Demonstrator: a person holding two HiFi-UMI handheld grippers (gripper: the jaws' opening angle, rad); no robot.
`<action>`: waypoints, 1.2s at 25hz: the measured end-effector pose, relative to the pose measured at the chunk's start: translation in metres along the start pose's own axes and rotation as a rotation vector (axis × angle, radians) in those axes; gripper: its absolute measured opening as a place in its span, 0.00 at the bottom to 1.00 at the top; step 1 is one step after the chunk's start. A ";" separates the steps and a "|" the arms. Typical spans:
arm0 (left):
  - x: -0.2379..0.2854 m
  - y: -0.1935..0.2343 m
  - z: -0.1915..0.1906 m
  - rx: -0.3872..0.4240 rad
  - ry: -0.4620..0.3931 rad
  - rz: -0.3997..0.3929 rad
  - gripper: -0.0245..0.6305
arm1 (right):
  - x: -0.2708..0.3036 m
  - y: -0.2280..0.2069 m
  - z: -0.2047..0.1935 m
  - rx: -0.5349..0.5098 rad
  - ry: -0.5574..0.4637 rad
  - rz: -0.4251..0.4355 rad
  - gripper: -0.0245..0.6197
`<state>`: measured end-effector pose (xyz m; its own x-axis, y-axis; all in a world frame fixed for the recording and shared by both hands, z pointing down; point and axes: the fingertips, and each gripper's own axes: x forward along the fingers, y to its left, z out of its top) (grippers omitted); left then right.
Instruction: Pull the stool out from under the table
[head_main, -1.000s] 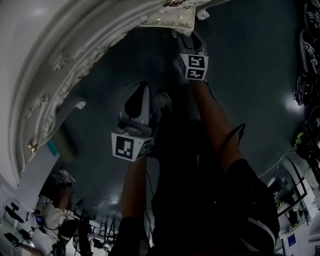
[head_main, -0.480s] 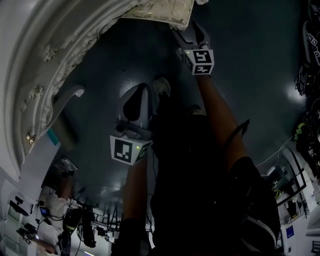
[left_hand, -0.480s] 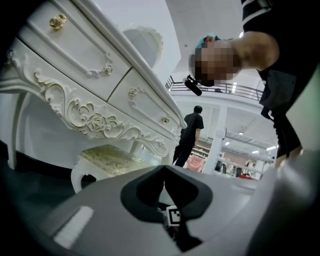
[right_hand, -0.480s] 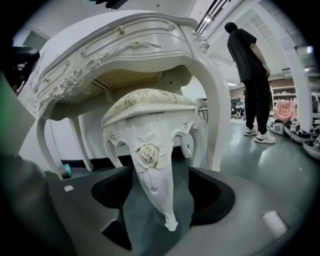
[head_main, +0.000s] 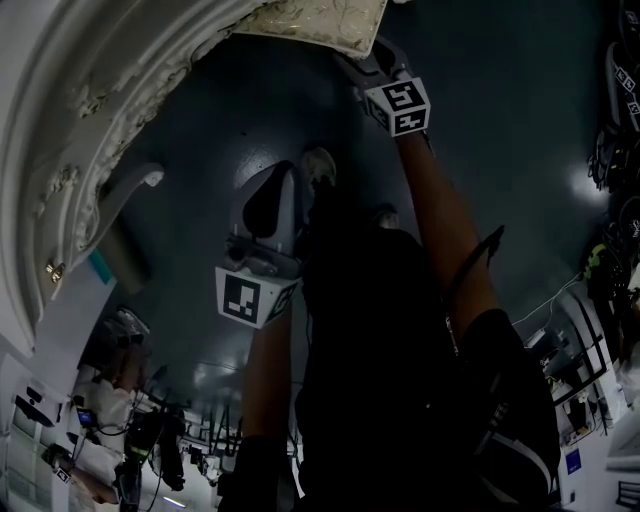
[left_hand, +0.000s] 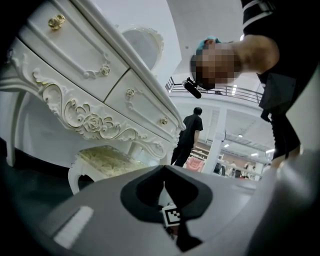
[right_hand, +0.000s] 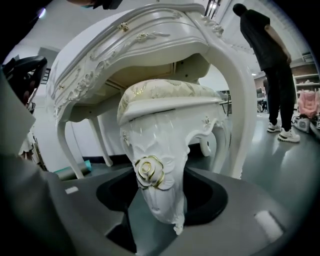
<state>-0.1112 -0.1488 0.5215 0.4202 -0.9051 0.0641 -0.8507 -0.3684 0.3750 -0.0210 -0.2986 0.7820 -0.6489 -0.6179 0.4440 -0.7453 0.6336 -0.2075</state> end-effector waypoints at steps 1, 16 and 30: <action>-0.001 -0.002 -0.001 0.000 0.008 -0.002 0.05 | -0.001 0.003 -0.001 0.003 0.000 0.006 0.46; -0.030 -0.023 -0.007 -0.010 0.020 0.018 0.05 | -0.020 0.044 -0.025 0.030 0.015 -0.033 0.44; -0.058 -0.070 -0.007 -0.008 0.004 0.046 0.05 | -0.092 0.069 -0.066 0.081 0.038 -0.093 0.43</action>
<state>-0.0736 -0.0689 0.4976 0.3823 -0.9201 0.0852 -0.8665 -0.3249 0.3789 -0.0023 -0.1675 0.7842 -0.5715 -0.6532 0.4967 -0.8128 0.5338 -0.2333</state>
